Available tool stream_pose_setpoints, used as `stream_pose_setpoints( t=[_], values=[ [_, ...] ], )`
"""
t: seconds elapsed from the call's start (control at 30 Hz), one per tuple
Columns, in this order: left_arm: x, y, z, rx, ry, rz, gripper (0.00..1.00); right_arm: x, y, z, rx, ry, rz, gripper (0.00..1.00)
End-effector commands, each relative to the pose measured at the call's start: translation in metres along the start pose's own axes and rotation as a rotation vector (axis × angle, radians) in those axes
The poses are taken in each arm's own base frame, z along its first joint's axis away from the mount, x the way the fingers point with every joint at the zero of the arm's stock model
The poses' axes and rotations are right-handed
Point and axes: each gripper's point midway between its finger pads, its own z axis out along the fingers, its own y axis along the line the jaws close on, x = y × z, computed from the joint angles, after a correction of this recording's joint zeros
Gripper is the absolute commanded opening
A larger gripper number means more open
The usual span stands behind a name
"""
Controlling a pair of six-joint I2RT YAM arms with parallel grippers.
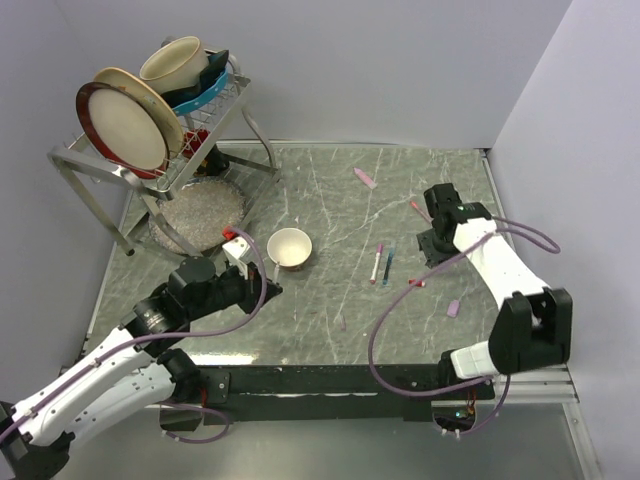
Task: Insert the pens into the pen caps
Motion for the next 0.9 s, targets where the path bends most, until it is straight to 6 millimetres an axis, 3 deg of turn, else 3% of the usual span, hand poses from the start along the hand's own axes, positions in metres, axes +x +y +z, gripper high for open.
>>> stream_pose_setpoints(
  t=[0.0,0.17,0.6,0.87],
  values=[
    [-0.015,-0.009,0.002,0.048,-0.039,0.035,0.01,0.008,-0.020,0.022,0.155,0.026,0.156,0.50],
    [-0.014,-0.012,0.002,0.062,-0.034,0.039,0.01,0.020,-0.027,0.046,0.166,0.046,0.199,0.50],
    [-0.012,-0.016,0.003,0.086,-0.026,0.038,0.01,0.020,-0.029,0.073,0.168,0.011,0.205,0.53],
    [-0.013,-0.017,0.002,0.094,-0.033,0.039,0.01,0.023,-0.048,0.087,0.227,0.003,0.227,0.51]
  ],
)
